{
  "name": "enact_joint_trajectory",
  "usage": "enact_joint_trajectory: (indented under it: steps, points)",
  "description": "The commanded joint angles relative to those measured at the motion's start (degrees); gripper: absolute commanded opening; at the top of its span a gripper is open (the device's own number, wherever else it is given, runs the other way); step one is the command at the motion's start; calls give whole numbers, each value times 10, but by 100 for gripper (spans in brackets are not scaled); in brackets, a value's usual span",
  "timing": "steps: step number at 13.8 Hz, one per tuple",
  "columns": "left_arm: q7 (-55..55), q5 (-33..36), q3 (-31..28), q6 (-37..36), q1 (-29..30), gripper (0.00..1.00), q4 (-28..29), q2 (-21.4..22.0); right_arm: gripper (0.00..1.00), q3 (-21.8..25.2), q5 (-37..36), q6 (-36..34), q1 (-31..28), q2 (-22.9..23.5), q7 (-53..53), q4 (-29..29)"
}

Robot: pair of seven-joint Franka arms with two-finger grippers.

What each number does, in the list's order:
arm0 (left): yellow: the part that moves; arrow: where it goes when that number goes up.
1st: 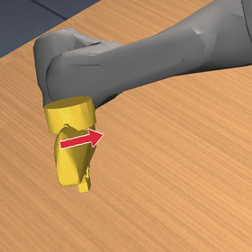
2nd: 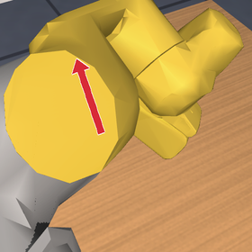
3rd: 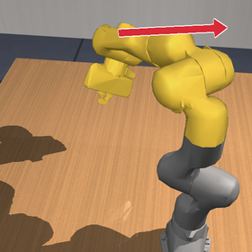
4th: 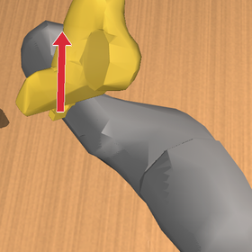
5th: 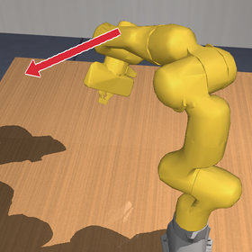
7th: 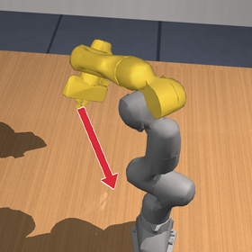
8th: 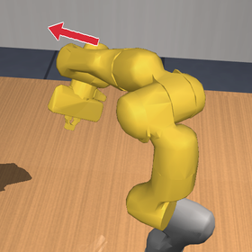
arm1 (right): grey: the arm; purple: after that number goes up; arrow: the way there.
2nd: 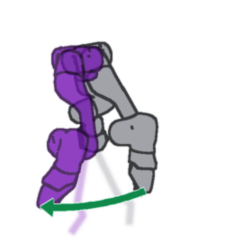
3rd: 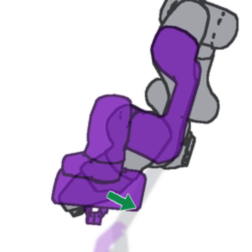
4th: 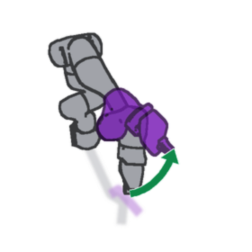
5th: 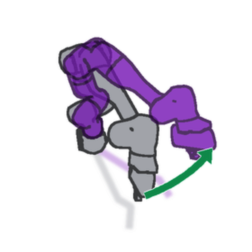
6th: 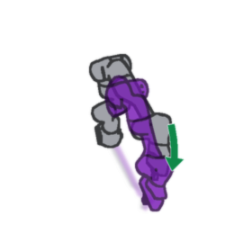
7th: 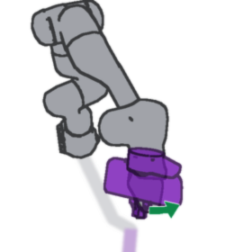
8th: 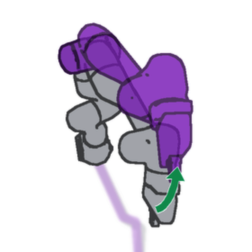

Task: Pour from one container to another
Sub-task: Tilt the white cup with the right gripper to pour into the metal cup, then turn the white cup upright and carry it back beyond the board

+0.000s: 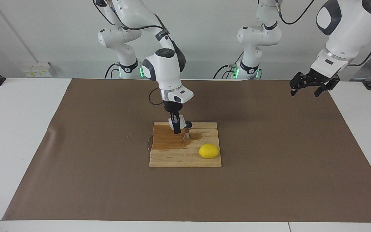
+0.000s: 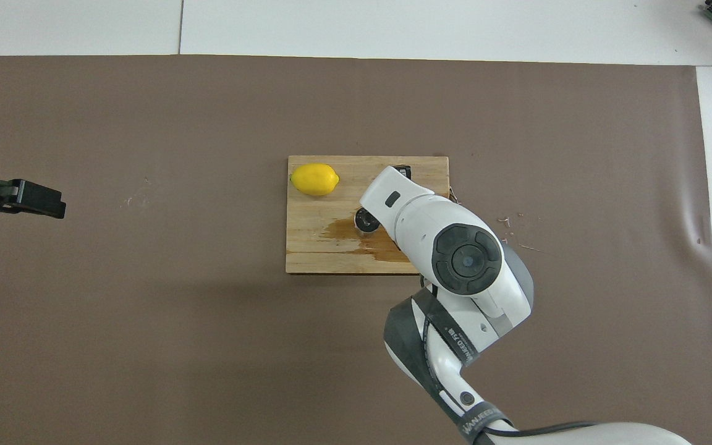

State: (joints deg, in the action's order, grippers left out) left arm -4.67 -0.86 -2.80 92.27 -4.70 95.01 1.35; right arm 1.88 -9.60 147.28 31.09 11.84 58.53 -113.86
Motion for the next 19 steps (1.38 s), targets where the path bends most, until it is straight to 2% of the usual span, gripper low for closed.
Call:
enact_joint_trajectory:
  steps: [1, 2, 4, 8, 11, 14, 17, 19]
  points:
    - [0, 0, 2, 1, 5, 100, 18, 16, 1, -2, -11, 7, -9, 1, -32, -3]
    - [1, 0, 2, 1, 5, 100, 18, 16, 1, -2, -6, 11, -9, 1, -33, -4]
    - [0, 0, 2, 1, 5, 100, 18, 16, 1, -3, 51, 18, -9, -3, -29, -12]
    - [0, 0, 2, 2, 4, 100, 18, 16, 0, -4, 67, 19, -8, -5, -29, -12]
    - [0, 0, 2, 1, 4, 100, 18, 16, 0, -5, 127, 18, -10, -13, -13, -12]
    - [1, 0, 2, 1, 5, 100, 18, 16, 0, -5, 278, 19, -23, -14, 80, -10]
    - [0, 0, 2, 1, 4, 100, 18, 16, 0, -4, 471, 11, -57, -14, 253, -12]
    - [0, 0, 2, 1, 5, 100, 18, 16, 0, -4, 533, -12, -91, -18, 328, -19]
